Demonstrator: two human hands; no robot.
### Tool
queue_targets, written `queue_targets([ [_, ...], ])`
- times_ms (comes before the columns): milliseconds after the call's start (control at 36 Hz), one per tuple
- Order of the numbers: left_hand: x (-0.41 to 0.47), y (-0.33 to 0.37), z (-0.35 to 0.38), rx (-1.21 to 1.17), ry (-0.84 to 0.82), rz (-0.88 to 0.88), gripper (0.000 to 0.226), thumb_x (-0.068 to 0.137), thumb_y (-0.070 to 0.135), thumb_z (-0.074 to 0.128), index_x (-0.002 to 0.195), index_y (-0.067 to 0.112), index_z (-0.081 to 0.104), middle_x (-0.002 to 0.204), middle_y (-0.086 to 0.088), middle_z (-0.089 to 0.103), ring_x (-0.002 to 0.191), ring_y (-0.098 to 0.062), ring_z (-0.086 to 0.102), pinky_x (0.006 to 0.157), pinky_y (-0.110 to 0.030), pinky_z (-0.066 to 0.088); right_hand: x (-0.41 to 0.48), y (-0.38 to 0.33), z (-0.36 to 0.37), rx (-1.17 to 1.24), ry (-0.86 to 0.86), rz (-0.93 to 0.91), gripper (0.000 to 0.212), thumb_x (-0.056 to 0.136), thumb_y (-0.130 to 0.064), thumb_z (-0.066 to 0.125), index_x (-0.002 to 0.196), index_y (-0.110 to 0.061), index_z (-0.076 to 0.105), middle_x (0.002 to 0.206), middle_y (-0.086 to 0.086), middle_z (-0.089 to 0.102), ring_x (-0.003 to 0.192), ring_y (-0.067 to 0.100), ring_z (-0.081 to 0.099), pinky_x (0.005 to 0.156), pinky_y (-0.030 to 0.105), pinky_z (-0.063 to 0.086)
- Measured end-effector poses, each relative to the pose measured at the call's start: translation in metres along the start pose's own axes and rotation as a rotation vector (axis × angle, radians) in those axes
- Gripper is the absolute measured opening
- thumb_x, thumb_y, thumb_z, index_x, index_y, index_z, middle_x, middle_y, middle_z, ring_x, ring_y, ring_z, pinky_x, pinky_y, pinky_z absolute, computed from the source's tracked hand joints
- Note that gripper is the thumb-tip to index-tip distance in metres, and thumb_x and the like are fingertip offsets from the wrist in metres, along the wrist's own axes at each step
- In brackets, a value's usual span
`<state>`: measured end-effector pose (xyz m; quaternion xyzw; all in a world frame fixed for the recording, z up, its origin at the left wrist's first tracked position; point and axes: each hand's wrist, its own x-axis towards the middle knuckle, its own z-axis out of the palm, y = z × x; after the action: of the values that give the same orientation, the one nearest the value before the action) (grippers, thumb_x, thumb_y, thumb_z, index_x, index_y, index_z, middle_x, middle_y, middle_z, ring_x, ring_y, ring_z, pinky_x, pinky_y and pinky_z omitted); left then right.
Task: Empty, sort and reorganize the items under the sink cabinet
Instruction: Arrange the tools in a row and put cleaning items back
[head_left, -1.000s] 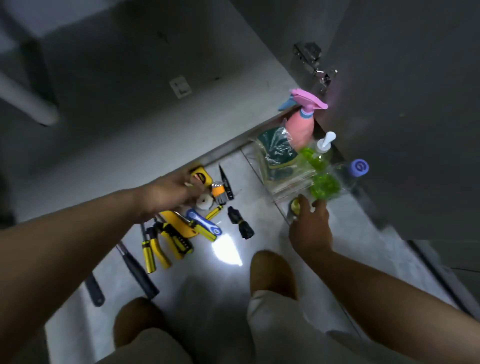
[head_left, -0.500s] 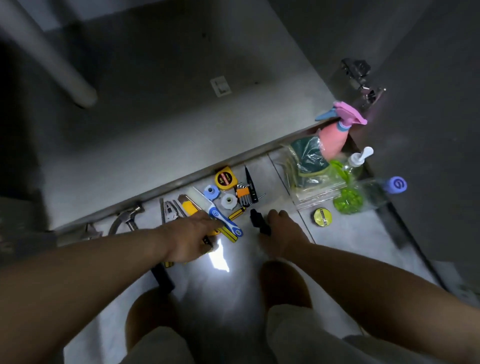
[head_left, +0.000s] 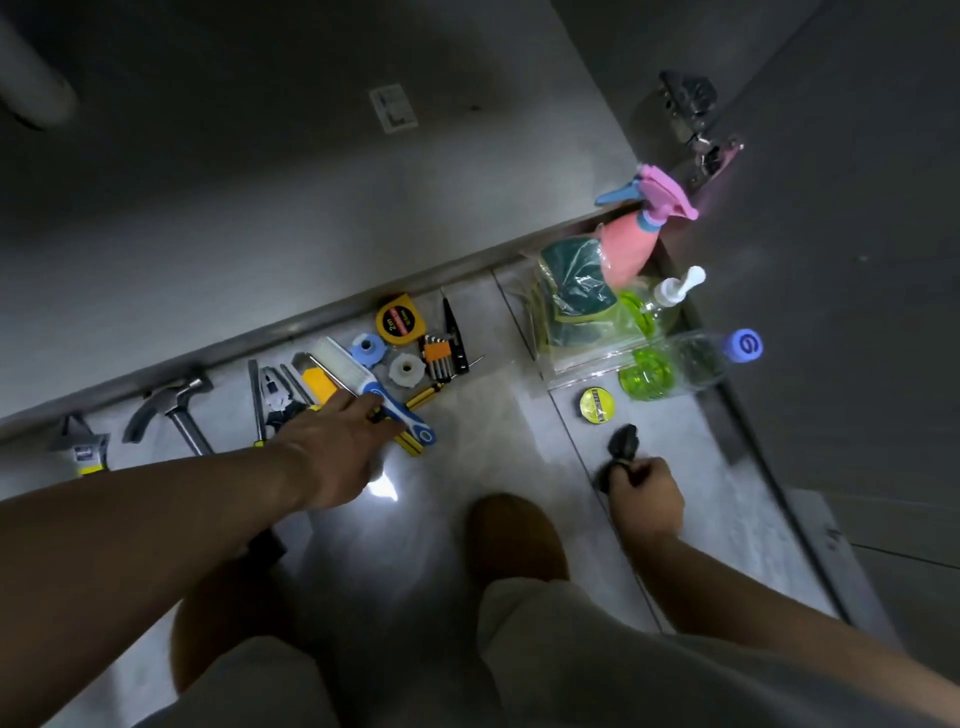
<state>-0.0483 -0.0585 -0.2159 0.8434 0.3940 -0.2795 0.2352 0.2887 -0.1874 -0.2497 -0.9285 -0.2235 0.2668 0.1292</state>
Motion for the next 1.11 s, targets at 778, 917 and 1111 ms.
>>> queue_targets([
  [778, -0.026, -0.025, 0.017, -0.083, -0.026, -0.074, 0.076, 0.096, 0.041, 0.057, 0.158, 0.044, 0.013, 0.169, 0.011, -0.003, 0.153, -0.02, 0.006, 0.12, -0.049, 0.027, -0.074, -0.153, 0.117, -0.447, -0.481, -0.878, 0.025, 0.095, -0.03, 0.06, 0.114, -0.014, 0.061, 0.114, 0.007, 0.064, 0.104, 0.023, 0.063, 0.091, 0.037, 0.053],
  [917, -0.025, -0.029, 0.019, -0.112, -0.024, -0.062, 0.076, 0.095, 0.04, 0.058, 0.158, 0.044, 0.015, 0.169, 0.013, -0.001, 0.154, -0.02, 0.005, 0.12, -0.05, 0.029, -0.071, -0.153, 0.112, -0.367, -0.594, -0.763, 0.013, 0.09, -0.022, 0.066, 0.099, -0.012, 0.065, 0.101, 0.005, 0.067, 0.095, 0.021, 0.064, 0.083, 0.031, 0.052],
  [1111, -0.017, -0.018, -0.001, -0.632, 0.195, -0.189, 0.043, 0.092, 0.048, 0.067, 0.128, 0.025, 0.063, 0.127, 0.003, 0.061, 0.122, -0.016, 0.055, 0.103, -0.036, 0.048, -0.071, -0.129, 0.084, -0.132, -0.719, -0.616, 0.009, 0.087, -0.026, 0.069, 0.087, -0.019, 0.065, 0.086, -0.001, 0.069, 0.082, 0.016, 0.065, 0.073, 0.03, 0.053],
])
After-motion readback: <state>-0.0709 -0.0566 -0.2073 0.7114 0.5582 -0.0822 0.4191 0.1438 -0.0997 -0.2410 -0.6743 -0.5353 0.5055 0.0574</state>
